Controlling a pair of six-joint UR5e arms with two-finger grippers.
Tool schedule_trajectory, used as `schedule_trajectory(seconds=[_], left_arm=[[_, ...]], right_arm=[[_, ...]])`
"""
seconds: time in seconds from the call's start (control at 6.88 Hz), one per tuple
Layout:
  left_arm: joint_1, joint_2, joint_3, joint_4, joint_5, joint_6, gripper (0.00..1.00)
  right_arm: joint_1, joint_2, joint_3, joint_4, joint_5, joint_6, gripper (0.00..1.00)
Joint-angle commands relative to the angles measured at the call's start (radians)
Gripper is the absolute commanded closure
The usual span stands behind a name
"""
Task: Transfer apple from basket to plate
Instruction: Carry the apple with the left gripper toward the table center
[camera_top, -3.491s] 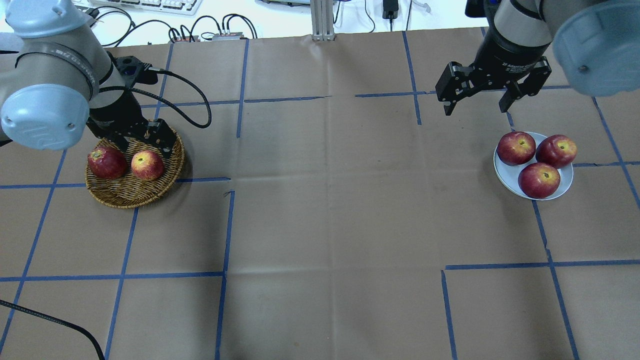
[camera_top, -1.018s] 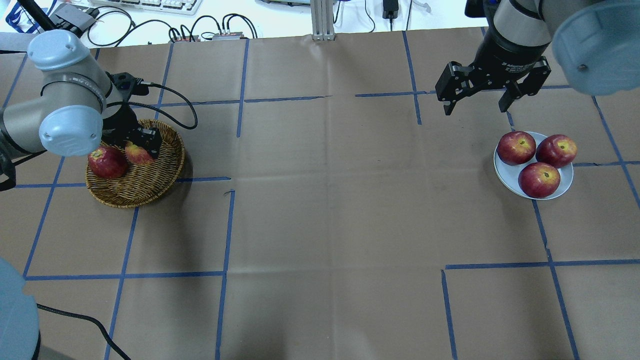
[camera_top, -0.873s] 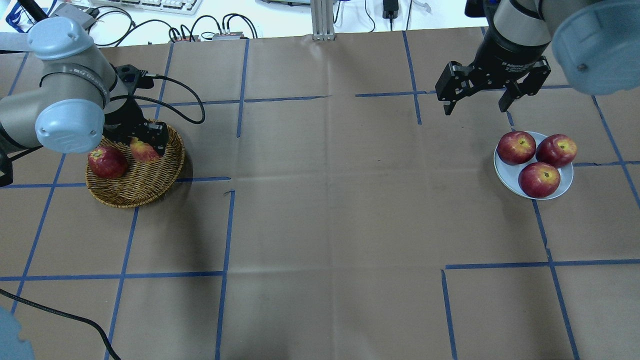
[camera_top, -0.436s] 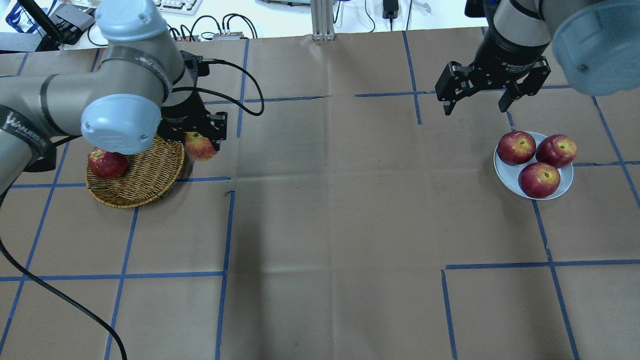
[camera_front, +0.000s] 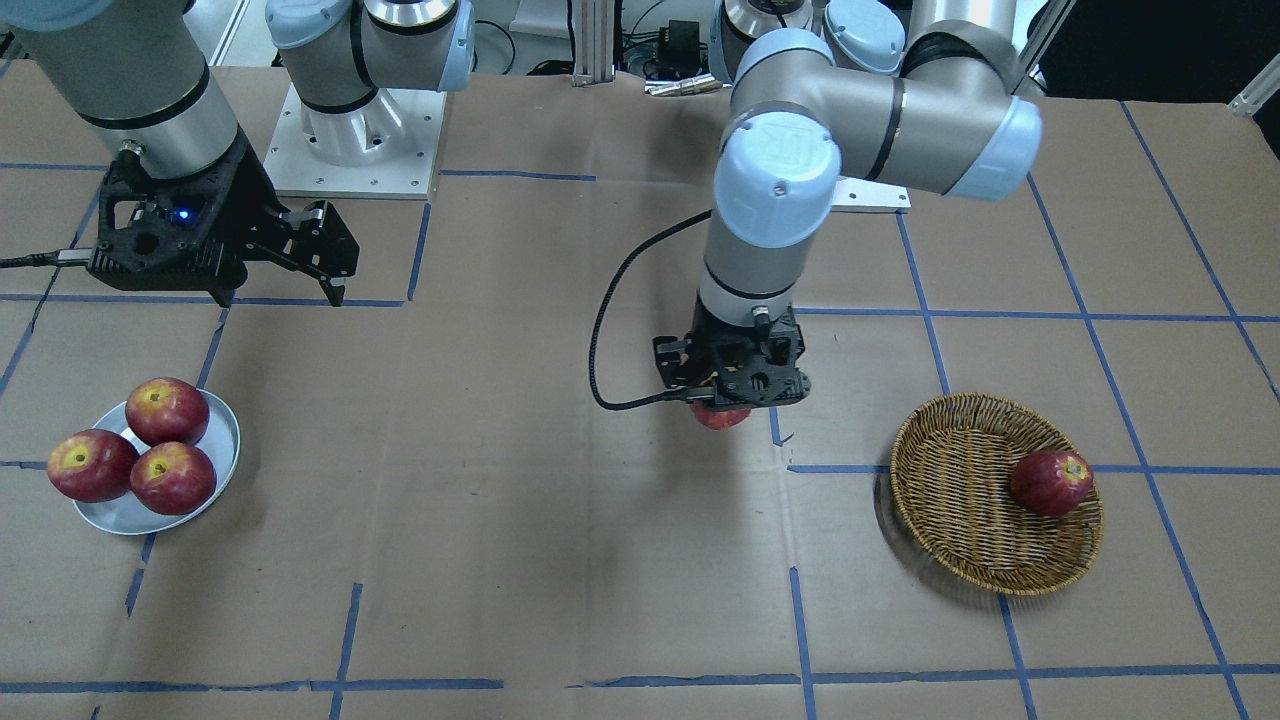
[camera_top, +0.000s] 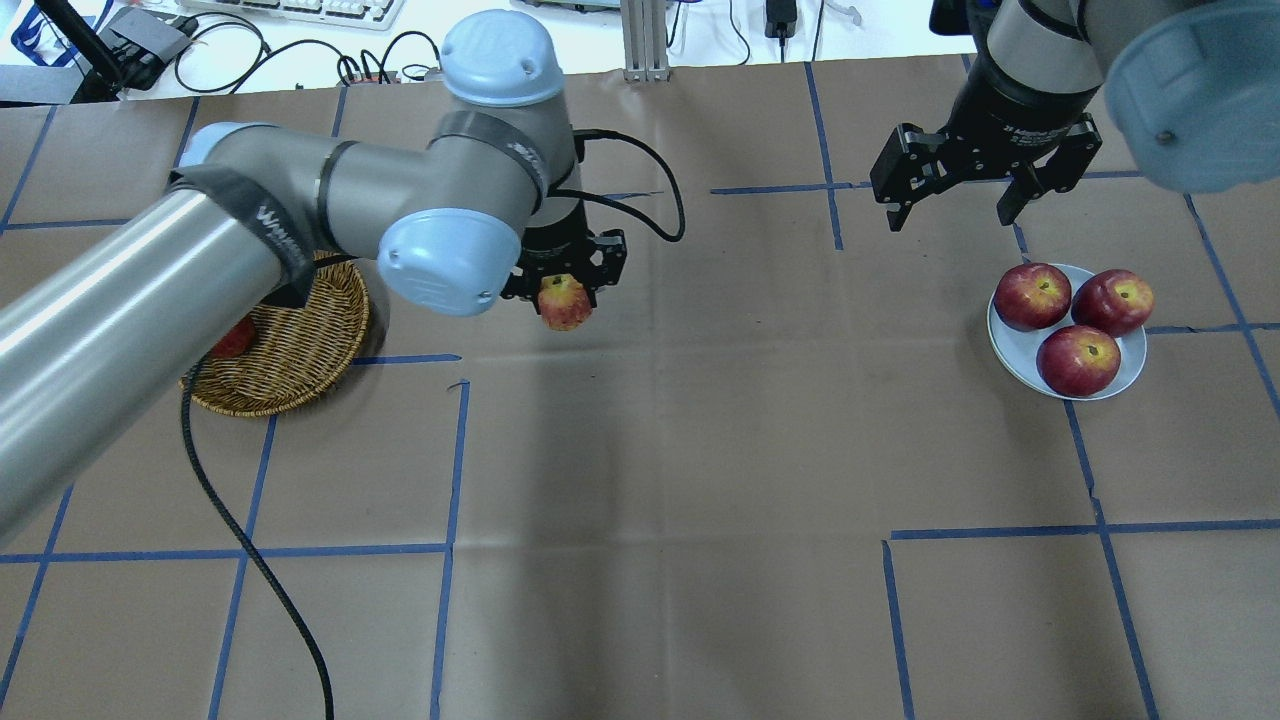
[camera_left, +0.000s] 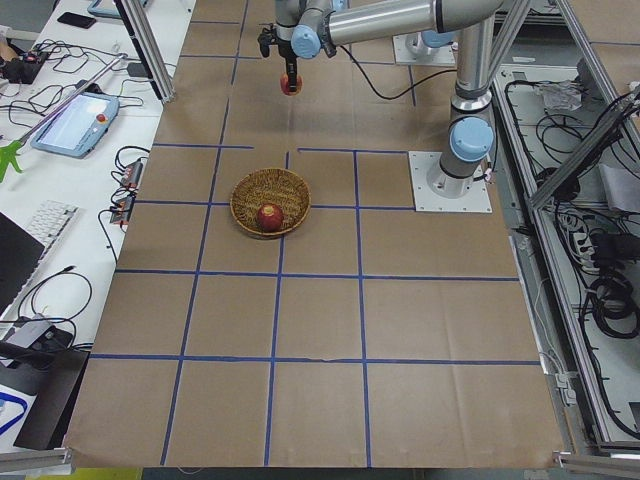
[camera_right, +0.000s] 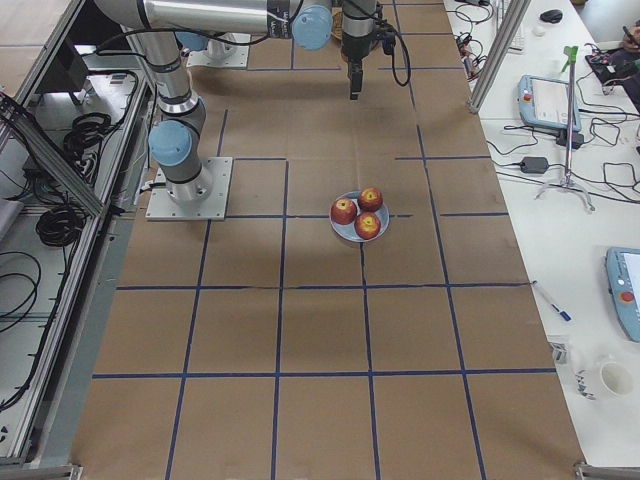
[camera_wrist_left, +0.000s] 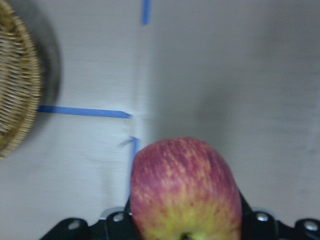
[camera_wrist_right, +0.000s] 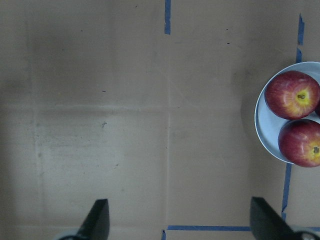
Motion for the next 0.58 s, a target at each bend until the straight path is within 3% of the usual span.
schedule_trajectory(seconds=[0.0,0.15,0.44], left_arm=[[-0.091,-0.172,0.158,0.006,-0.004,-0.087,0.51],[-0.123,-0.232,0.194,0.014,0.000,-0.095,0.51],[-0.143,-0.264,0.167,0.084,0.002,-0.089,0.52]], right_arm=[[0.000,0.000,0.000,0.000,0.000,0.000,0.00],[0.000,0.000,0.000,0.000,-0.002,0.000,0.00],[0.000,0.000,0.000,0.000,0.000,0.000,0.00]])
